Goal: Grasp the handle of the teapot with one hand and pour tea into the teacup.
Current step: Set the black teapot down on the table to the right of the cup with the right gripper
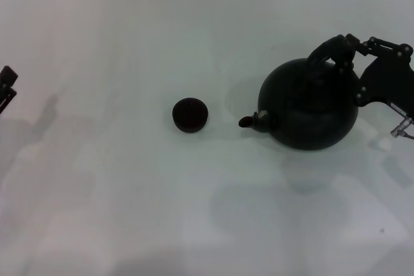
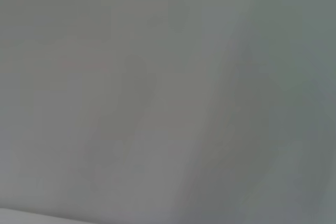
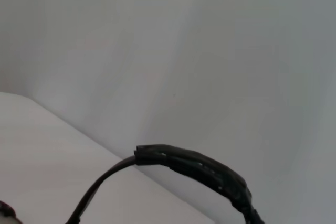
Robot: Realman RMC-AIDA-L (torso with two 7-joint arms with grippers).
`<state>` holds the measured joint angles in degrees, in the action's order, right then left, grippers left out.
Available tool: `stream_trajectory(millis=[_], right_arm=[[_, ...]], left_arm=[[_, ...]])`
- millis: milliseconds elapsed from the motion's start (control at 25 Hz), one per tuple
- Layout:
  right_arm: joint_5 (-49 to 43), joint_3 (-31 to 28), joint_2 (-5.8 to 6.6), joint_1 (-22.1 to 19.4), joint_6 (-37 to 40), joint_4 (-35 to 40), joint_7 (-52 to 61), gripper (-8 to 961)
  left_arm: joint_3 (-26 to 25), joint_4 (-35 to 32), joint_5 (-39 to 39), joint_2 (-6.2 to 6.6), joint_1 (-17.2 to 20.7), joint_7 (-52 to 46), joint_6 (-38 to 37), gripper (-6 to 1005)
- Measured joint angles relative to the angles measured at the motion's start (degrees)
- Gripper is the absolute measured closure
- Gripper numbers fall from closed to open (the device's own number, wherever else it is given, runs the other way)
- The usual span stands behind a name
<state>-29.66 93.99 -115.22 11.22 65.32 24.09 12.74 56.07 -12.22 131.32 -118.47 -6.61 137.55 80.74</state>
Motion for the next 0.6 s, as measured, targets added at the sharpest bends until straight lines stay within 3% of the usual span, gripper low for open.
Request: stream_trajectory(millis=[80,280,400,600], right_arm=[[0.00,0.00,0.00,0.00,0.03,-0.08,0.14,803],[-0.03,0.08,0.00,0.03,0.33,-0.22,2.81,617],[-0.02,0.08,0.03,-0.06,0.71,-0.23,5.08,426],[-0.11,-0.01,0.36,-0.83,2.11,-0.22,8.47,317]], left_arm=[[-0.03,-0.04,-0.34,0.00,0.00,0.00,0.00,127],[-0.21,-0.09,-0.62,0.00,0.07,0.00,-0.05,127],[-0.27,-0.09,-0.63,0.00,0.17,0.00,-0.19,127],[-0.34,-0.09,-0.63,0.07,0.25,0.56,-0.32,127]])
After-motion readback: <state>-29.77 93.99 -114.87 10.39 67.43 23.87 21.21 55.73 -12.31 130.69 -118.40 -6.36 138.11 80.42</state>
